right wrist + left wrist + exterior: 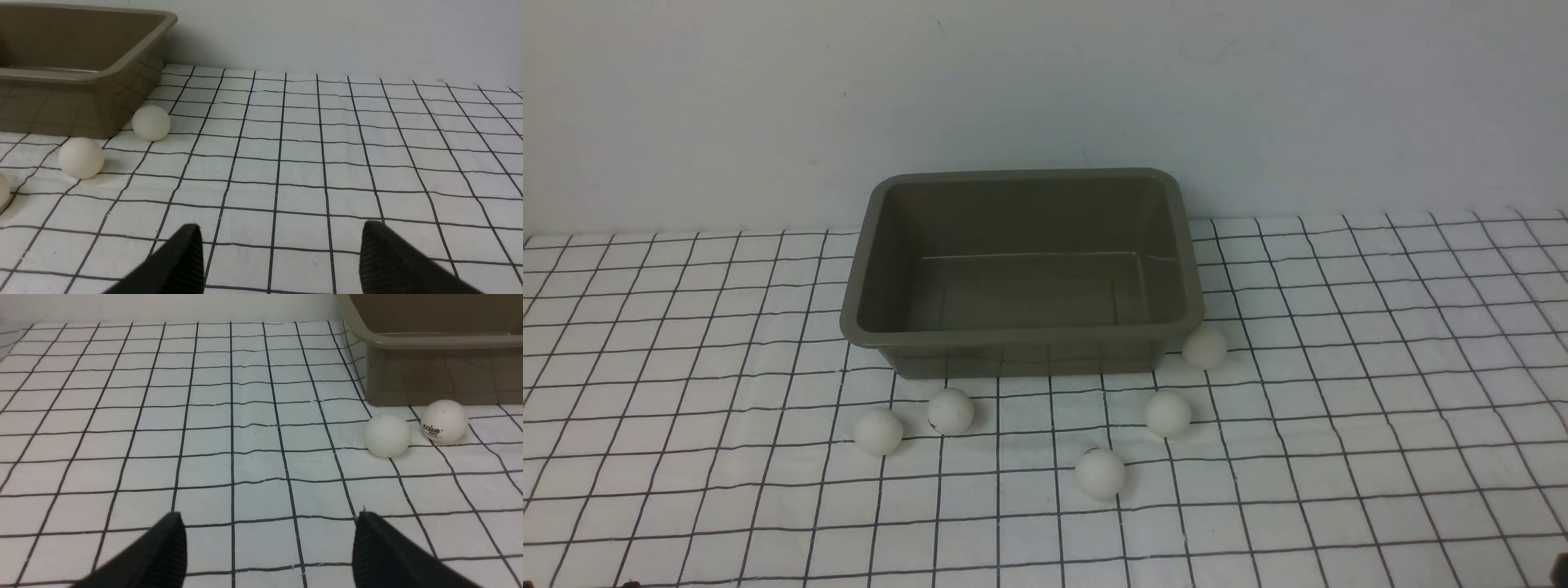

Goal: Put the table tennis balls into the box on the white checkered tablecloth.
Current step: 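Reach for and grasp a ping pong ball on the table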

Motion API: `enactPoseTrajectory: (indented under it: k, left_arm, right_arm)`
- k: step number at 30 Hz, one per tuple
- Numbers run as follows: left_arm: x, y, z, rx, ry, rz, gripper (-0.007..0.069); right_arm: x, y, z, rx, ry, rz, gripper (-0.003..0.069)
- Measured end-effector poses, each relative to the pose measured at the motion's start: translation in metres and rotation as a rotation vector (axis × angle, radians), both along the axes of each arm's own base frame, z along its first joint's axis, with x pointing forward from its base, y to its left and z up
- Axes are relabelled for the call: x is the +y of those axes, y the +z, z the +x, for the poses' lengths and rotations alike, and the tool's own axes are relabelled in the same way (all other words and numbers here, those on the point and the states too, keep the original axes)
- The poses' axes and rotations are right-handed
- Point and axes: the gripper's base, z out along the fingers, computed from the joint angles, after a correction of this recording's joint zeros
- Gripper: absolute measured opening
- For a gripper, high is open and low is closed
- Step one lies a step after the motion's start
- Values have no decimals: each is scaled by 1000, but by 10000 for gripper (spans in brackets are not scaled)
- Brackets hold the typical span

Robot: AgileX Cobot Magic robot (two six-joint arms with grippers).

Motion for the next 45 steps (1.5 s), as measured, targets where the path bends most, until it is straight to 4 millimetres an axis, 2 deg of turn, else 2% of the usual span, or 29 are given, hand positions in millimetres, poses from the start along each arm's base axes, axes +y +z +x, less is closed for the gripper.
enactPoseTrajectory:
  k: [11, 19, 22, 30, 36, 45]
  left_arm:
    - [0, 0, 0, 0, 0, 0, 492]
    - [0, 0, 0, 0, 0, 0, 492]
    - [0, 0, 0, 0, 0, 0, 492]
    - [0, 0, 0, 0, 0, 0, 492]
    - [0, 0, 0, 0, 0, 0, 492]
    - [0, 0, 0, 0, 0, 0, 492]
  right_arm:
    - [0, 0, 0, -4, -1, 3, 462]
    - [3, 2, 0, 1, -1, 139, 462]
    - [7, 20, -6, 46, 41, 175, 462]
    - [14, 76, -13, -31, 111, 251, 462]
    - [18, 94, -18, -77, 148, 332, 462]
    - [20, 106, -18, -165, 168, 550, 462]
